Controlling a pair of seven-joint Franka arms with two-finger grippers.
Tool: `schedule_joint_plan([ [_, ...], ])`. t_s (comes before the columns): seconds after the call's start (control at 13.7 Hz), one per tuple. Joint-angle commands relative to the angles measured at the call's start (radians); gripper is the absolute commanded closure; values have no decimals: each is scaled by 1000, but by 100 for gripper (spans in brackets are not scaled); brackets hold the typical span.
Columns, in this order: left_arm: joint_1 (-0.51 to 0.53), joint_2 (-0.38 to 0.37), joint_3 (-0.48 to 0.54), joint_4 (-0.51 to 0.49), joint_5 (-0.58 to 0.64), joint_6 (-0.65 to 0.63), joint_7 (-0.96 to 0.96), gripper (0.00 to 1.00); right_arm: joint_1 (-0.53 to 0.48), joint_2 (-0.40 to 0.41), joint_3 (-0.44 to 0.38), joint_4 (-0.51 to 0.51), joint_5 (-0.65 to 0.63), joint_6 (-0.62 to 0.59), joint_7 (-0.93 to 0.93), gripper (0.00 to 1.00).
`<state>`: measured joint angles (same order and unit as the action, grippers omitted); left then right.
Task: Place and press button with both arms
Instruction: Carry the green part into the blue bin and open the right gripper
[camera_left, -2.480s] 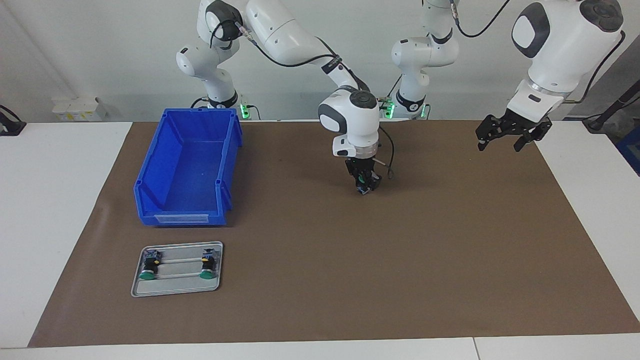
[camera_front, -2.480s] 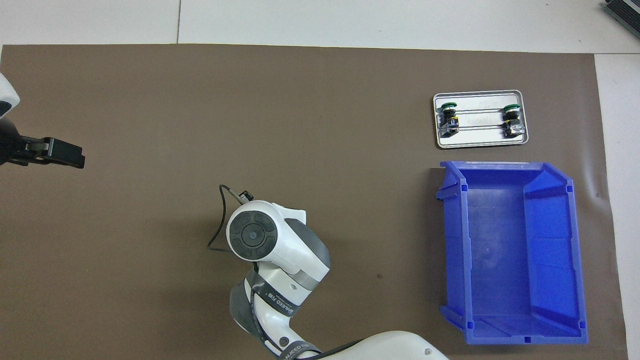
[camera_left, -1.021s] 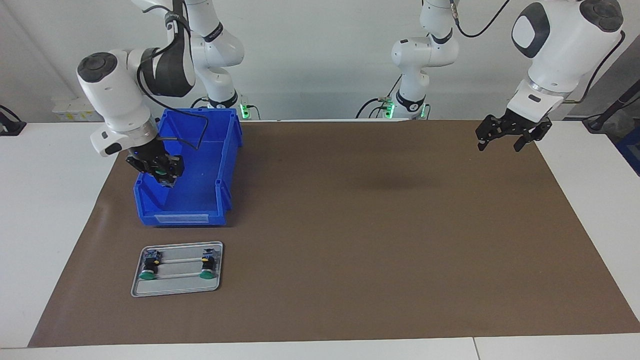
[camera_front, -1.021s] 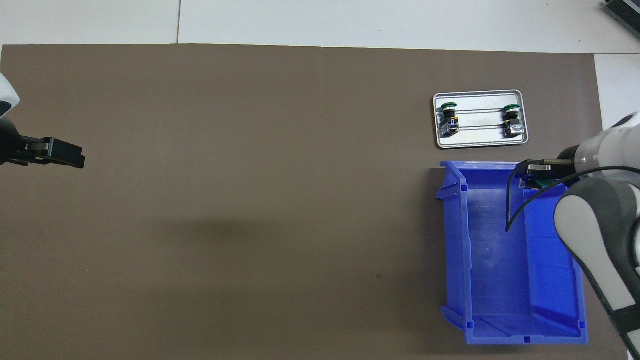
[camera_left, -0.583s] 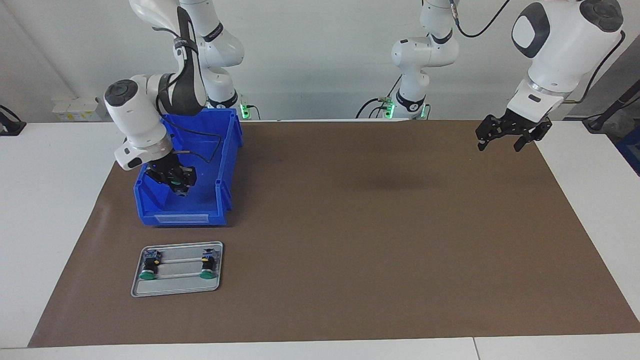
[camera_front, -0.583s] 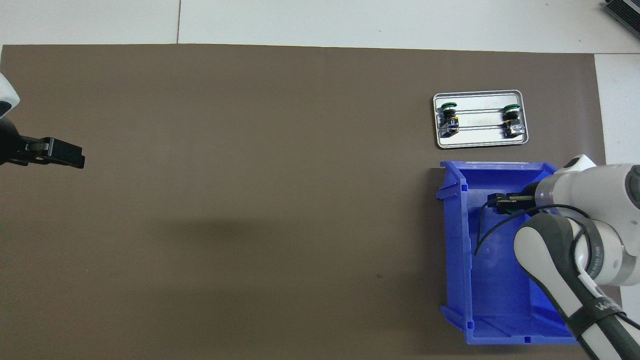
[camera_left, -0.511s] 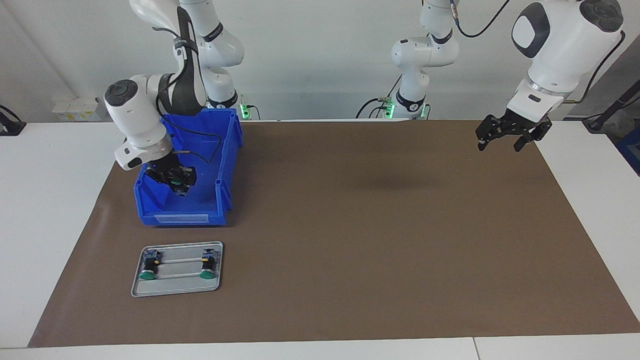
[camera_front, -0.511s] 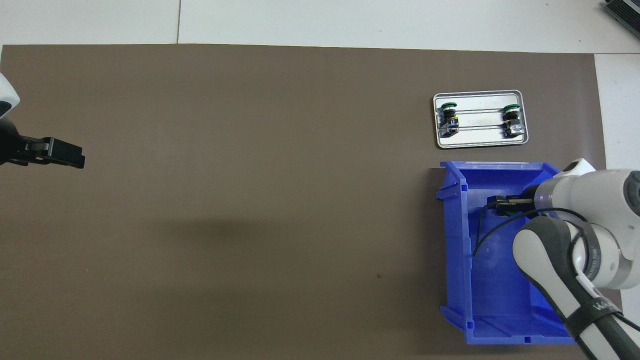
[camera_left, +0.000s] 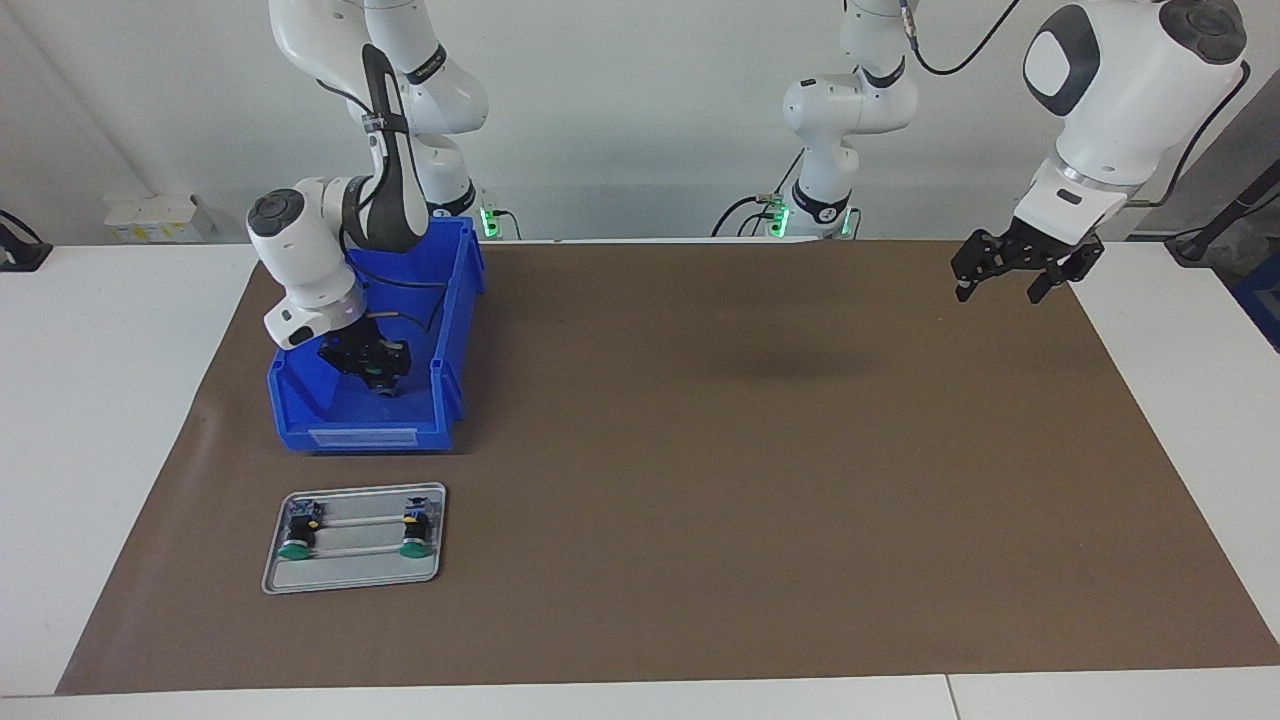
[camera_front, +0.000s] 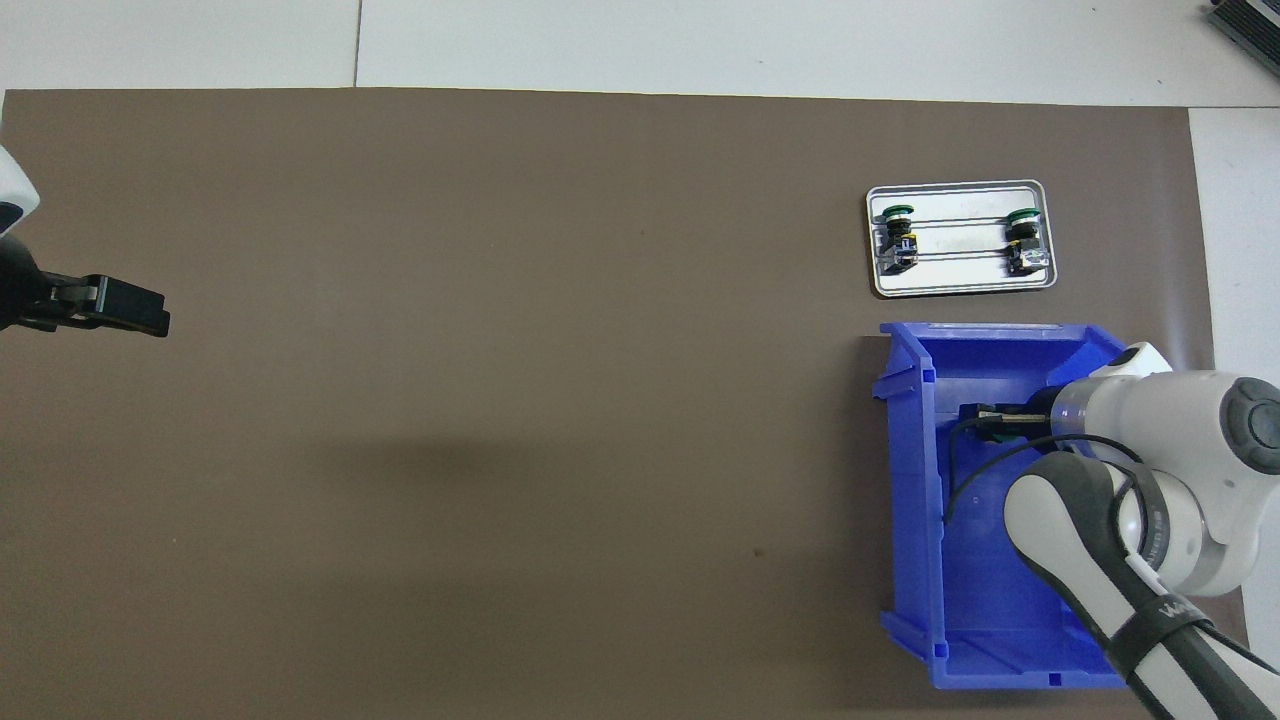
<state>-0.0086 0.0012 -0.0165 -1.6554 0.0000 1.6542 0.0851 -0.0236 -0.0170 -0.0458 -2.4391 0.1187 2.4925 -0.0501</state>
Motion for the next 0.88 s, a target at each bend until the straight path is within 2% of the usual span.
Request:
schedule_joint_plan([
  [0.0, 6, -10, -2, -18, -1, 19, 2, 0, -1, 6, 7, -5, 36, 19, -7, 1],
  [0.15, 6, -10, -2, -18, -1, 19, 2, 0, -1, -10, 6, 18, 36, 3, -5, 0],
  [0.29, 6, -10, -2, -18, -1, 19, 2, 0, -2, -66, 3, 89, 35, -87, 16, 0],
  [0.8, 6, -10, -2, -18, -1, 19, 2, 0, -35, -81, -3, 559, -65, -691, 76, 0],
])
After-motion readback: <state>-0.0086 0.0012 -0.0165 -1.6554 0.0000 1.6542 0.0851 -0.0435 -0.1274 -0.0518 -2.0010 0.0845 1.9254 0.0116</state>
